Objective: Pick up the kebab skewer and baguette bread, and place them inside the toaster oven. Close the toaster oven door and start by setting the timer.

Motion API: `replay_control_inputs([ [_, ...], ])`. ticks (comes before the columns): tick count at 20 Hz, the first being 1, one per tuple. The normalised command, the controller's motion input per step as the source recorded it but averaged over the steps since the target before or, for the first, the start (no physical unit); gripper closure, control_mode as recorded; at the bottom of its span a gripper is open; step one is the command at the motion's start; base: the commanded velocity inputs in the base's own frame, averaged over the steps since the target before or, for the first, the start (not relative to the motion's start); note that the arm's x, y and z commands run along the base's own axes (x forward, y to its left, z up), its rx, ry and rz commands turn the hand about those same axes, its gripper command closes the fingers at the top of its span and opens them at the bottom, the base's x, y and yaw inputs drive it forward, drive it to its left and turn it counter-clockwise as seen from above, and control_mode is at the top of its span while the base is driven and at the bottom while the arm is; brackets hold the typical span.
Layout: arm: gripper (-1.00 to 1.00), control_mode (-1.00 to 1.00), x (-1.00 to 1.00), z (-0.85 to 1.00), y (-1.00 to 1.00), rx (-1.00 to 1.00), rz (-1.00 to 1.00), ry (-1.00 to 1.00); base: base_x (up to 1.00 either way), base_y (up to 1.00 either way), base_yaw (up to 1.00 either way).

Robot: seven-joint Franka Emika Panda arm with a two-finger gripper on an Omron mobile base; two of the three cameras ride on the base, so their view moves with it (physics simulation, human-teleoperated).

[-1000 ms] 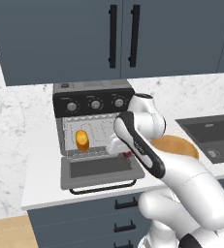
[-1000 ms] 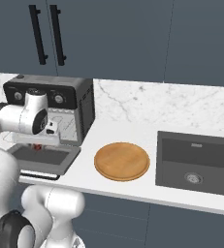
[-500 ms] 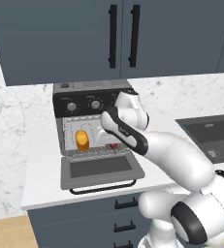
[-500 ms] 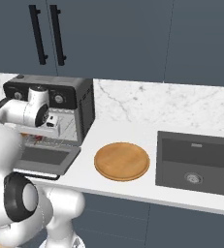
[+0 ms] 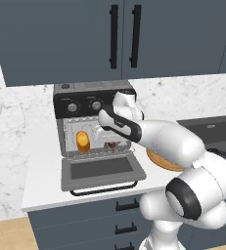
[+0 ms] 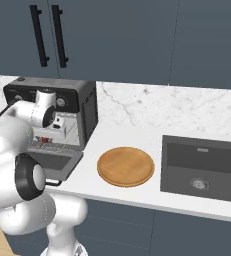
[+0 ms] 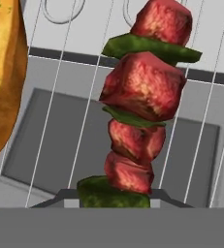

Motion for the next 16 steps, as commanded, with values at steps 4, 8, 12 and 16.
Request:
replay_control_inputs([
  [4,1.00,-1.00,0.00,-0.43,0.04,0.00,0.00,0.00,0.00,0.00,0.00],
  [8,1.00,-1.00,0.00,-0.39,0.01,-0.01,0.00,0.00,0.00,0.00,0.00],
  [12,1.00,-1.00,-0.13,-0.36,0.00,-0.01,0.00,0.00,0.00,0.00,0.00],
  [16,-1.00,-1.00,-0.37,-0.40,0.00,-0.02,0.00,0.00,0.00,0.00,0.00],
])
